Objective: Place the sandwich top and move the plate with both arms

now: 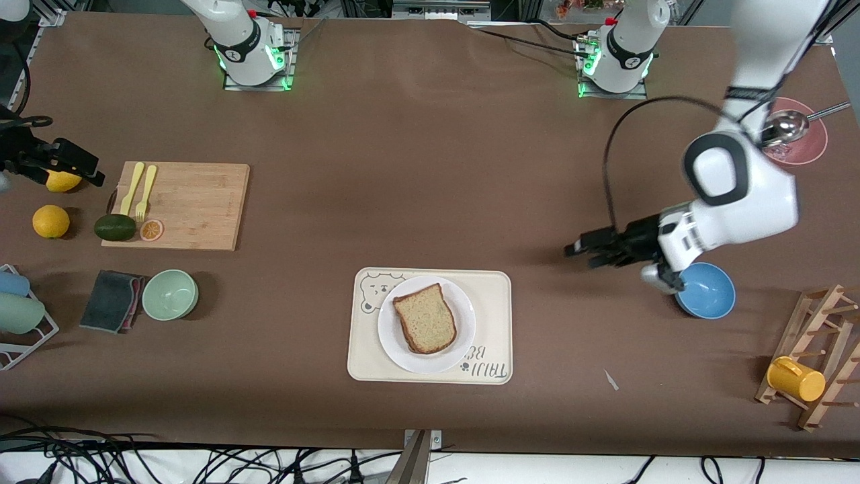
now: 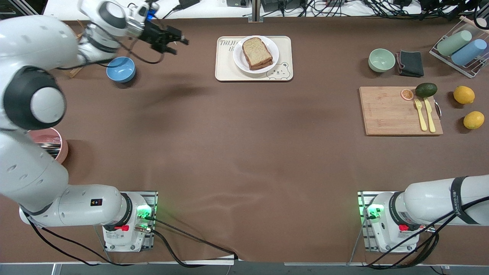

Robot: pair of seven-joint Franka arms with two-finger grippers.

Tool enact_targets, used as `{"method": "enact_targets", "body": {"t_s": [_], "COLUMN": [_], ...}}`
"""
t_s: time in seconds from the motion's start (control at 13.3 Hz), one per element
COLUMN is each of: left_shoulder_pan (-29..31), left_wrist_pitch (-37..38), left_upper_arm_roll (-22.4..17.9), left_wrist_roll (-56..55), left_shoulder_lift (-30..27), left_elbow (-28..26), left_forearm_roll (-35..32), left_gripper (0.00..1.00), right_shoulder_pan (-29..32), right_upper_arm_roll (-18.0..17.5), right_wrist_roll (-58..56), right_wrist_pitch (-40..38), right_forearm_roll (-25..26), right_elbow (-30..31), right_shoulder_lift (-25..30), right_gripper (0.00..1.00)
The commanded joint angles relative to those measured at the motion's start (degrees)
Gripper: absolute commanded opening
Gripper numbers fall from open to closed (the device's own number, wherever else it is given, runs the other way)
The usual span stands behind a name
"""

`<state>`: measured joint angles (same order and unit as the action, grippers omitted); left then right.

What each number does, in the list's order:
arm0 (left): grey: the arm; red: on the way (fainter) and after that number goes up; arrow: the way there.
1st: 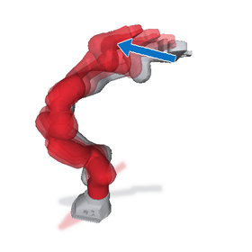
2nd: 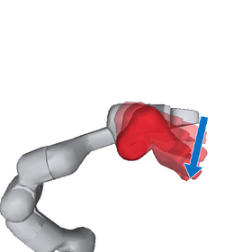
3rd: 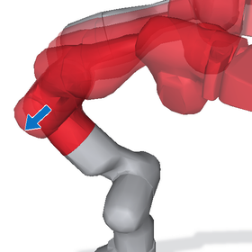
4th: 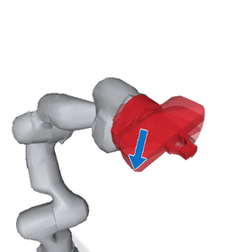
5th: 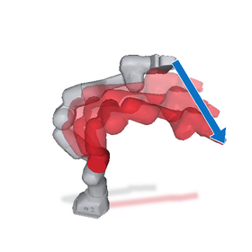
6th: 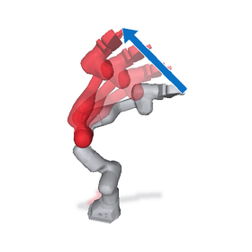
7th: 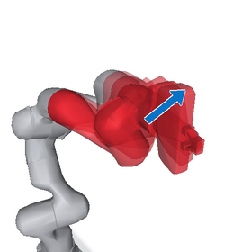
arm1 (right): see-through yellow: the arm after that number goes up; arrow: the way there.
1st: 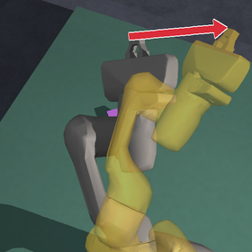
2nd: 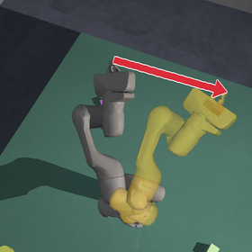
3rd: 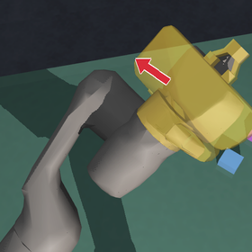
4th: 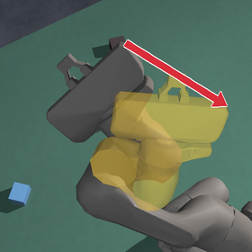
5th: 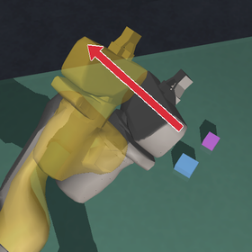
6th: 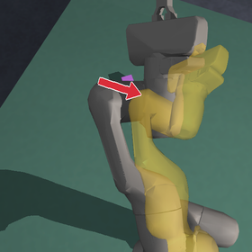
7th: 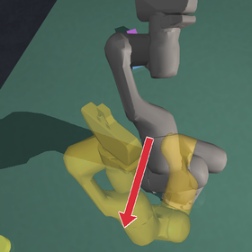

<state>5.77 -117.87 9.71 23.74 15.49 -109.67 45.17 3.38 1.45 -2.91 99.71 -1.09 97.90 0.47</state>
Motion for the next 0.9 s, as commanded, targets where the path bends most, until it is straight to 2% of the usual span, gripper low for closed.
{"method": "enact_targets", "body": {"t_s": [0.0,0.38,0.45,0.68,0.83], "left_shoulder_pan": [4.3,4.9,5.1,5.2,7.7], "left_wrist_pitch": [9.5,17.7,19.8,21.9,26.1], "left_upper_arm_roll": [0.3,0.1,0.1,0.0,-0.1], "left_wrist_roll": [-7.5,-8.9,-9.0,-9.1,-8.4], "left_shoulder_lift": [-6.1,-10.9,-12.1,-15.5,-15.7], "left_elbow": [0.8,5.8,6.7,7.3,13.7], "left_forearm_roll": [-14.4,-33.1,-35.3,-36.3,-40.9], "left_gripper": [1.0,1.0,1.0,1.0,1.0], "right_shoulder_pan": [0.0,0.0,0.0,0.0,0.0], "right_upper_arm_roll": [0.0,0.0,0.0,0.0,0.0], "right_wrist_roll": [-0.7,-0.7,-0.7,-0.7,-0.7], "right_wrist_pitch": [-0.6,-0.5,-0.5,-0.6,-0.6], "right_forearm_roll": [-0.9,-0.9,-0.9,-0.9,-0.9], "right_elbow": [-0.4,-0.5,-0.5,-0.5,-0.5], "right_shoulder_lift": [0.1,0.1,0.1,0.0,0.1], "right_gripper": [1.0,1.0,1.0,1.0,1.0]}}
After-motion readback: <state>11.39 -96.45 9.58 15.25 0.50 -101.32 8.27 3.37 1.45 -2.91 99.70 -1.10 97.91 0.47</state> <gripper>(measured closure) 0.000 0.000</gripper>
